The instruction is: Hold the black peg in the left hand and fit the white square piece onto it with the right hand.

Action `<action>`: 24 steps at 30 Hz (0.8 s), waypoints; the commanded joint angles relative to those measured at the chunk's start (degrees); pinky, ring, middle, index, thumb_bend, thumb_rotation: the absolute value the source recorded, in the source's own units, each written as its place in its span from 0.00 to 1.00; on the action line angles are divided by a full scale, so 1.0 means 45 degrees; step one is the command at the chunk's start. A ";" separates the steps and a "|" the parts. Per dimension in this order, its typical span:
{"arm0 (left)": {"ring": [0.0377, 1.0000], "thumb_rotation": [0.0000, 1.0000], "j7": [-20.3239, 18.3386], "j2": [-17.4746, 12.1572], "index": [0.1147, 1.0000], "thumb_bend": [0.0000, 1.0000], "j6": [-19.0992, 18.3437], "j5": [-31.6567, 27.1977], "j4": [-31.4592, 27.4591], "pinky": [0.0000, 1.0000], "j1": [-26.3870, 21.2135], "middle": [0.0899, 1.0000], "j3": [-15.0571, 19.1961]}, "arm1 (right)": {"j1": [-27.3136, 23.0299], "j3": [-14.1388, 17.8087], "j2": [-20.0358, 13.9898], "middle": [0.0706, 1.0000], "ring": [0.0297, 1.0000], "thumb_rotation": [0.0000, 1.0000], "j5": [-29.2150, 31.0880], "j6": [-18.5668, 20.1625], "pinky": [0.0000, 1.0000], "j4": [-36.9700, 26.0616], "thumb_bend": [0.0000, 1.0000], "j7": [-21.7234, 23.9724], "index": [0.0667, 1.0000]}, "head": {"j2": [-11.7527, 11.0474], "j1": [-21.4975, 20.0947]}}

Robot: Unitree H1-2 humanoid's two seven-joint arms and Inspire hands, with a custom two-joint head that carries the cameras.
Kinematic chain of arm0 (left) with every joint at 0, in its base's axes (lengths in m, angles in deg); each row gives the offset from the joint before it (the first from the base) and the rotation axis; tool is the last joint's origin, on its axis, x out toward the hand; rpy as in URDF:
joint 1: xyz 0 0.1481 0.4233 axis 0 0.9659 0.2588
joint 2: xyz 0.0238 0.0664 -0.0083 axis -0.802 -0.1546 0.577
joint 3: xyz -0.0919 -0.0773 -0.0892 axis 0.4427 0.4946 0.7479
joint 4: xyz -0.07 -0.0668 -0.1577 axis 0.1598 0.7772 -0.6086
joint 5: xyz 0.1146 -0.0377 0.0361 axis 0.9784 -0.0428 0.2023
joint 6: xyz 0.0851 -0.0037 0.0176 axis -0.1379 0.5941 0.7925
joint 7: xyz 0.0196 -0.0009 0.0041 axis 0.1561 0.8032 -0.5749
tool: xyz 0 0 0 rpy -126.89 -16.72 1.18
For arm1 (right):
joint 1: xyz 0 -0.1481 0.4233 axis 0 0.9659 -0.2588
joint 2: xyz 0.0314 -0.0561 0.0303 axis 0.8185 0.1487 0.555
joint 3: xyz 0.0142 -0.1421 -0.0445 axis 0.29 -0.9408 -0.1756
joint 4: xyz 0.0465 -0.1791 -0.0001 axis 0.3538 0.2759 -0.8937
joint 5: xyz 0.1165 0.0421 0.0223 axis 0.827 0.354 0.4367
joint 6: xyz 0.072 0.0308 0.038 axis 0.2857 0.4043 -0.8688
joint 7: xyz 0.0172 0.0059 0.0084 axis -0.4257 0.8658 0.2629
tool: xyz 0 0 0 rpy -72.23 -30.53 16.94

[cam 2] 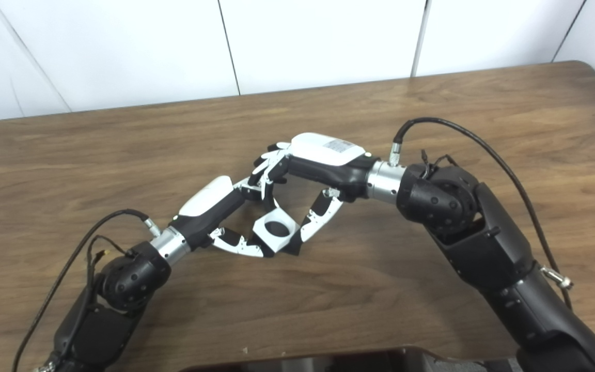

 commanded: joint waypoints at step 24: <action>0.96 0.09 -0.0256 -0.0059 0.43 0.52 -0.0739 0.0205 -0.0128 0.81 -0.0024 0.91 -0.0178 | -0.0313 -0.0213 0.0465 0.78 0.89 0.14 -0.0489 -0.0504 0.97 0.0768 0.52 -0.1027 0.44 | 0.0121 0.0223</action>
